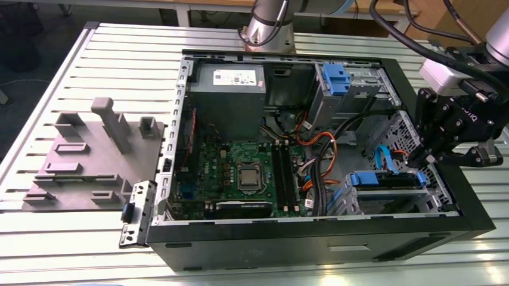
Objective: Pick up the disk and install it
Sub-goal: 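Insert the second disk wire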
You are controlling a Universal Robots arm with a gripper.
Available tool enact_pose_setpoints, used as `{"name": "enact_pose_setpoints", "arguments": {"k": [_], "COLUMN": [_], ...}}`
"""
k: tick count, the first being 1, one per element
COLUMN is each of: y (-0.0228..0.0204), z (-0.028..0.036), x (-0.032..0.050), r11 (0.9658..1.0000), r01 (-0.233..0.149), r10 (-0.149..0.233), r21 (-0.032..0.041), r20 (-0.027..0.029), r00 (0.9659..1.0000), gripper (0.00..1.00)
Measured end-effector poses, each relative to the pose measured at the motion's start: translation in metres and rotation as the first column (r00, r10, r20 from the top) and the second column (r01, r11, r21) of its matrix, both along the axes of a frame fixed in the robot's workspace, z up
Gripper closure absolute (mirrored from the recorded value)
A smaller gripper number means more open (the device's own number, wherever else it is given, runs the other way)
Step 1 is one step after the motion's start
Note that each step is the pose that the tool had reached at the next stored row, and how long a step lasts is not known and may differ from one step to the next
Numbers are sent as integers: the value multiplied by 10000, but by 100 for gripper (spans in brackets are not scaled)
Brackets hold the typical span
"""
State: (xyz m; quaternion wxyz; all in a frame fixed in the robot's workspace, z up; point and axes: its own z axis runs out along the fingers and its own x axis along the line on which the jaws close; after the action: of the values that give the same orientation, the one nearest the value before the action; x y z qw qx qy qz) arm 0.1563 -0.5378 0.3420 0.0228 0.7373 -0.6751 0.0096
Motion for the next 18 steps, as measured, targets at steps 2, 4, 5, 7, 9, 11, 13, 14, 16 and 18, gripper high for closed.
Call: {"name": "enact_pose_setpoints", "arguments": {"k": [2, 4, 5, 7, 9, 11, 13, 14, 16, 18], "y": [0, 1, 1, 2, 2, 1, -17, -18, -18, -17], "z": [-1, -1, 0, 0, 0, 0, 1, 1, 0, 0], "x": [-7, -34, -51, -83, -115, -137, -220, -205, -157, -147], "r11": [10000, 10000, 10000, 10000, 10000, 10000, 10000, 10000, 10000, 10000], "r01": [1, 0, 0, 0, 0, 0, -1, 1, 2, 2], "r10": [-1, 0, 0, 0, 0, 0, 1, -1, -2, -3], "r21": [4, 2, 1, 1, 1, 2, -1, -1, 22, 43], "r20": [0, 2, 4, 14, 44, 78, 232, 232, 232, 231], "r00": [10000, 10000, 10000, 10000, 10000, 10000, 9997, 9997, 9997, 9997], "gripper": [84, 84, 84, 84, 84, 84, 84, 84, 84, 84]}}
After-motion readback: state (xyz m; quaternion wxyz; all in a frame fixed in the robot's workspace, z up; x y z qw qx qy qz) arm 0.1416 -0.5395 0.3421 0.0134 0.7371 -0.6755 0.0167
